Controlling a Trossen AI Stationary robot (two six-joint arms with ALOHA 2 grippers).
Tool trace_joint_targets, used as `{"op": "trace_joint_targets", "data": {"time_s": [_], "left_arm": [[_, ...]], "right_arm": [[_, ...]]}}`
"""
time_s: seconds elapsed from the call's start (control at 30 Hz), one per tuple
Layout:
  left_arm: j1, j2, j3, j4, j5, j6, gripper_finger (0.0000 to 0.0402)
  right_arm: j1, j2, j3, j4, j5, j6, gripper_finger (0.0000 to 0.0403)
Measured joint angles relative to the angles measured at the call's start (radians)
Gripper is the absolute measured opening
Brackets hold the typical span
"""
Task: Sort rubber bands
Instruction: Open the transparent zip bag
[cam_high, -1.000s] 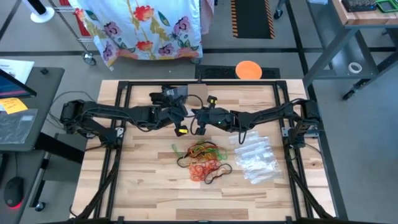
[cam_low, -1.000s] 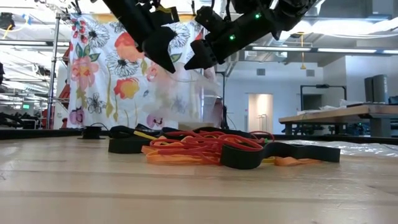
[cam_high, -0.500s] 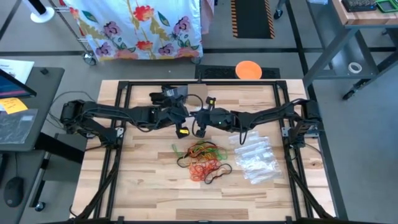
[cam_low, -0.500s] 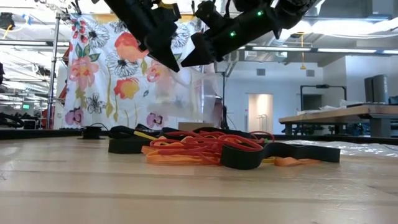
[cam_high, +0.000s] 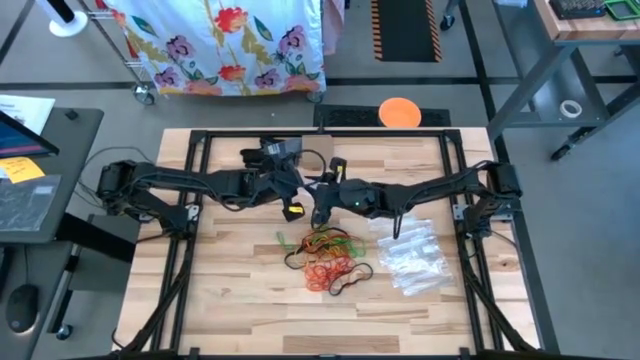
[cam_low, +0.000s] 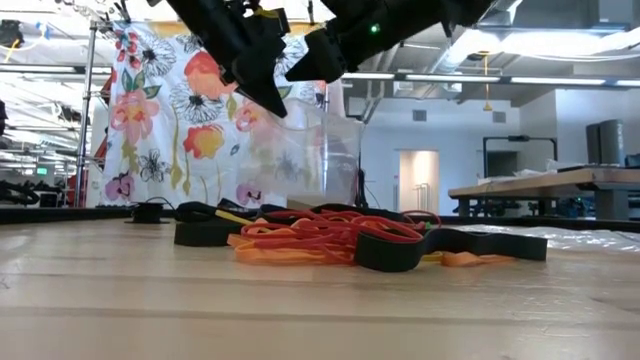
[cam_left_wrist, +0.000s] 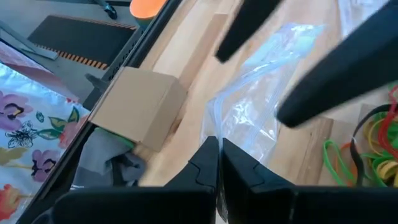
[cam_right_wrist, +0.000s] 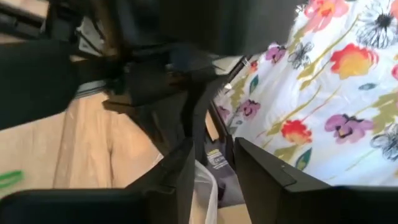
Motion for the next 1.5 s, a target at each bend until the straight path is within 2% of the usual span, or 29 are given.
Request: {"op": "trace_joint_targets", "data": {"time_s": [0.17, 0.33, 0.53, 0.77, 0.87, 1.07, 1.27, 1.5], "left_arm": [[0.001, -0.022, 0.001, 0.014, 0.07, -0.007, 0.0], [0.001, -0.055, 0.0, 0.007, 0.075, -0.02, 0.0], [-0.002, -0.063, 0.0, 0.003, 0.082, -0.029, 0.0], [-0.002, -0.057, 0.0, 0.005, 0.101, -0.043, 0.0], [-0.002, -0.057, 0.0, 0.004, 0.101, -0.046, 0.0], [-0.002, -0.057, 0.0, 0.003, 0.103, -0.047, 0.0], [-0.002, -0.057, 0.0, 0.003, 0.154, -0.063, 0.0], [-0.002, -0.057, 0.0, 0.003, 0.19, -0.095, 0.0]], "right_arm": [[0.007, 0.003, 0.003, -0.04, 0.001, 0.062, 0.0106], [0.006, 0.003, 0.002, -0.092, -0.011, 0.136, 0.0086], [0.016, 0.004, 0.002, -0.104, 0.004, 0.13, 0.001], [0.033, 0.004, 0.002, 0.006, 0.025, 0.047, 0.0003], [0.04, 0.004, 0.002, 0.027, -0.016, 0.022, 0.0016], [0.041, 0.004, 0.002, -0.044, -0.069, 0.123, 0.0043], [0.018, 0.004, 0.002, -0.116, -0.045, 0.176, 0.0006], [0.008, 0.005, 0.002, -0.21, -0.045, 0.229, 0.0002]]}}
